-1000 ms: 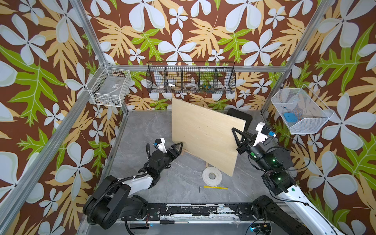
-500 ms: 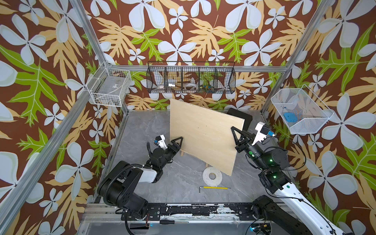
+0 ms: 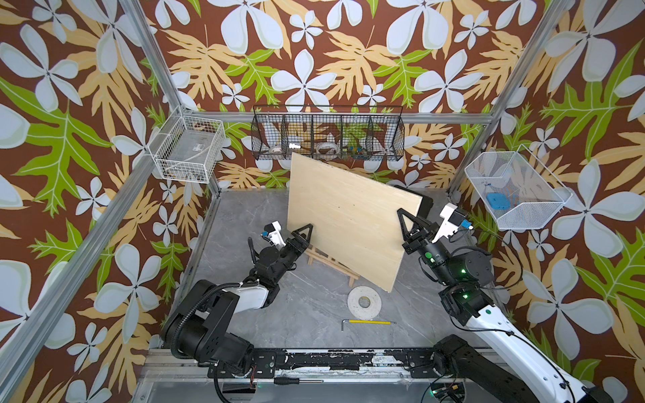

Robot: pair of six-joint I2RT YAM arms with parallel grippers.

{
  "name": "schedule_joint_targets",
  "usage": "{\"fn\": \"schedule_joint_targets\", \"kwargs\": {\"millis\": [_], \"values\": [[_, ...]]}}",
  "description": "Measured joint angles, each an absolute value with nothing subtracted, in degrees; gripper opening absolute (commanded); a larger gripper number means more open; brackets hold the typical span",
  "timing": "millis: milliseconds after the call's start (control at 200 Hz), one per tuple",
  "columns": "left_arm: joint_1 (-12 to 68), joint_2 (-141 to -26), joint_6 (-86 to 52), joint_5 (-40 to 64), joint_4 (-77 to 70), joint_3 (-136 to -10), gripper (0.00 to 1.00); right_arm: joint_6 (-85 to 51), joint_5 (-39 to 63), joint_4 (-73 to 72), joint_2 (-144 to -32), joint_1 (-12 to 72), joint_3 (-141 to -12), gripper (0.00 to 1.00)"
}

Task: Disassemble the easel
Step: Pick up.

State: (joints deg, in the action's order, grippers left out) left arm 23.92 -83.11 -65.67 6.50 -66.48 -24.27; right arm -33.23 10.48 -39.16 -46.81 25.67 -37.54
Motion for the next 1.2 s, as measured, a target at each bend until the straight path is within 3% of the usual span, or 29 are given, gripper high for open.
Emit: {"fn": "schedule_joint_targets", "kwargs": {"millis": [355, 791, 1011, 1201], "values": [[23.7, -72.8, -65.7, 6.3, -61.5, -20.6, 0.88, -37.1, 7.3, -45.3, -49.7, 26.6, -39.2, 0.0], [23.7, -65.5, -71.0, 13.2, -65.5, -19.0, 0.77, -40.5, 4.9, -49.6, -56.1, 33.9, -44.6, 0.0], [23.6, -61.2, -76.3, 15.5, -70.5, -17.7, 0.65, -45.3, 2.0, -46.2, -56.8, 35.3, -46.7, 0.0], [23.6, -54.1, -79.7, 15.5, -70.4, -15.3, 0.43, -52.8, -1.4, -42.2, -57.0, 35.3, -48.0, 0.0]]}}
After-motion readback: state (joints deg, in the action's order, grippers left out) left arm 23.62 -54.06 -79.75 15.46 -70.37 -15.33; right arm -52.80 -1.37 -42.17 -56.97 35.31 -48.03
